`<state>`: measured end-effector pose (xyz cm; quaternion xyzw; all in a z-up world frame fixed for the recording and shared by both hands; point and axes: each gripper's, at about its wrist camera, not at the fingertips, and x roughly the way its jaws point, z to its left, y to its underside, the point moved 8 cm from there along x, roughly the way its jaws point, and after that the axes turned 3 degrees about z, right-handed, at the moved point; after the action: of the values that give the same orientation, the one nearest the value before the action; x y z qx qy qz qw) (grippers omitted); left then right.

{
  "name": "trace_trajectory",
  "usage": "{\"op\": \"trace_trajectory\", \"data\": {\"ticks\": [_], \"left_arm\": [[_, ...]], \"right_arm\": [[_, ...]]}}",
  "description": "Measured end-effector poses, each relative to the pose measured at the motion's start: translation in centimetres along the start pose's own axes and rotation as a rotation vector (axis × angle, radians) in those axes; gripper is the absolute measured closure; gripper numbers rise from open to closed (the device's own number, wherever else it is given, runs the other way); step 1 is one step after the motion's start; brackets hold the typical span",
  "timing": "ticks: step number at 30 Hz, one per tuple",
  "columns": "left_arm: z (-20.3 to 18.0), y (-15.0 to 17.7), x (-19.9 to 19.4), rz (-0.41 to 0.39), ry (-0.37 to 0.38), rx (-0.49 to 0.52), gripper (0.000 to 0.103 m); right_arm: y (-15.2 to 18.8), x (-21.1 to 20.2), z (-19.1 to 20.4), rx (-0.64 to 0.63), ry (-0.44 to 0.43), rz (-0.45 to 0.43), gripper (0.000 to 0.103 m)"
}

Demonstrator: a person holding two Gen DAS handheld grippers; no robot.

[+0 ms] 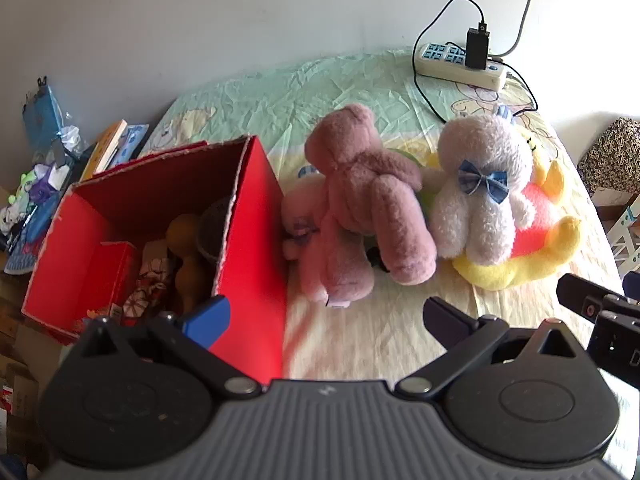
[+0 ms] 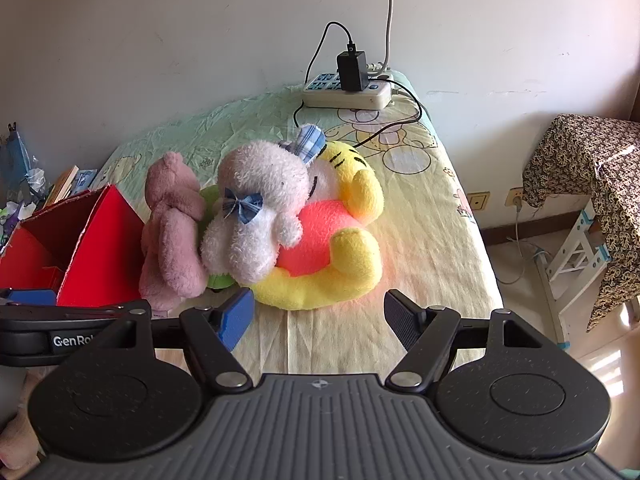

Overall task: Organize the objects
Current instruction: 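Move the right tool toward the mauve teddy bear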

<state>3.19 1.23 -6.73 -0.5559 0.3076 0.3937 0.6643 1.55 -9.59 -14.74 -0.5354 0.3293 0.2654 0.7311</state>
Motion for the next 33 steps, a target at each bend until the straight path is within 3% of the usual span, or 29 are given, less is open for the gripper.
{"op": "trace_trajectory", "data": {"ticks": [33], "left_arm": [[-0.8, -0.5, 1.7, 0.004, 0.058, 0.080, 0.001]], "right_arm": [[-0.4, 1.3, -0.2, 0.076, 0.026, 0.018, 0.029]]}}
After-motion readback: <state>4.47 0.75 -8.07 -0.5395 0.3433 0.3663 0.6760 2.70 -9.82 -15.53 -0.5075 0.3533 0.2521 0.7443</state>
